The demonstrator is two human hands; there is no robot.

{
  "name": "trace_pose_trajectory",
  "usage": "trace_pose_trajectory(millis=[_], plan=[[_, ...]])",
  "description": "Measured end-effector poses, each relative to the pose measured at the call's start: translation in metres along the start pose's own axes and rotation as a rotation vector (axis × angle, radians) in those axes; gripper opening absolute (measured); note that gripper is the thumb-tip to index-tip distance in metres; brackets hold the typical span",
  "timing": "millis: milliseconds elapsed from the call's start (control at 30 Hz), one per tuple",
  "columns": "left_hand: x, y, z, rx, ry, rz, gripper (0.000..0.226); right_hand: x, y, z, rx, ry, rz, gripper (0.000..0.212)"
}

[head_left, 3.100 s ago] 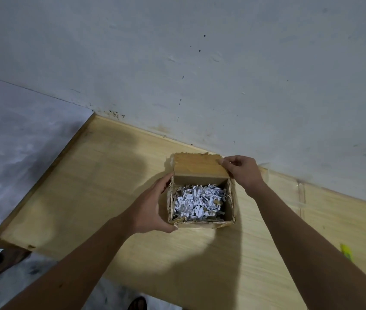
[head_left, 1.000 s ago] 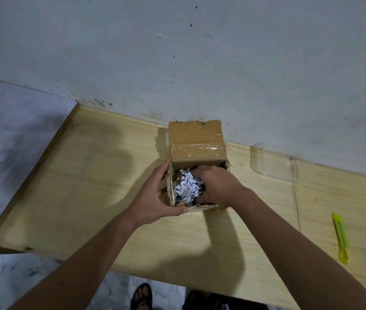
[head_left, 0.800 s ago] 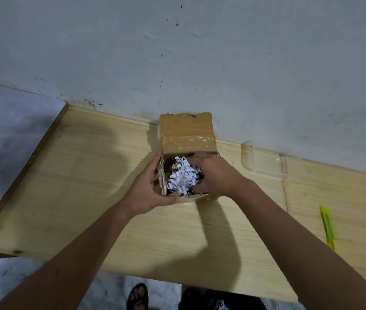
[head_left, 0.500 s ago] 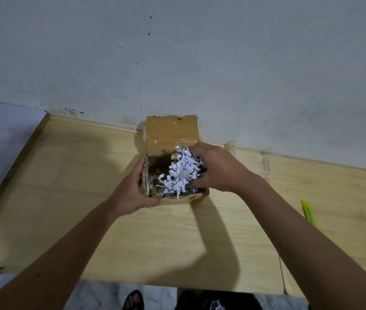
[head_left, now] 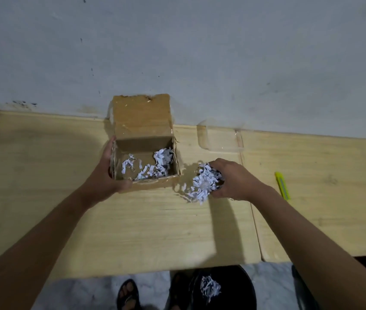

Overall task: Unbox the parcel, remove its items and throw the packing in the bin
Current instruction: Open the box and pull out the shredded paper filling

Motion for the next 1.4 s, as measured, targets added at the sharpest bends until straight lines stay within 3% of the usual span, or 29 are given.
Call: trace_pose_trajectory(millis=[167, 533, 867, 933, 1133, 1400], plan=[[0.003, -0.002, -0.003, -0.022, 0.021, 0.026, 0.139, -0.001, -0.033, -0.007, -0.064, 0.016, 0.011, 0.069], [0.004, -0.004, 0.001, -0.014, 0.057, 0.029, 0.136, 0.005, -0.033, 0.001, -0.015, 0.052, -0.065, 0.09], [0.01, -0.007, 0.006, -0.011, 0.082, 0.058, 0.14, 0.002, -0.015, 0.009, 0.049, 0.102, -0.132, 0.086], [0.011, -0.007, 0.007, -0.01, 0.086, 0.06, 0.14, -0.004, -0.008, 0.01, 0.1, 0.13, -0.163, 0.08], [0.015, -0.007, 0.009, -0.009, 0.097, 0.048, 0.139, -0.021, 0.01, 0.002, 0.175, 0.226, -0.264, 0.032], [0.011, -0.008, 0.008, 0.019, 0.11, 0.007, 0.131, -0.054, 0.017, -0.017, 0.211, 0.264, -0.454, 0.027]])
Point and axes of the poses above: each hand's wrist, its own z-axis away from the middle knuckle, its own y-axis out of the back of the hand, x = y × z, the point moved 2 cm from there along -z, towards the middle knuckle, and after that the axes turned 11 degrees about -x, right-handed, at the moved point
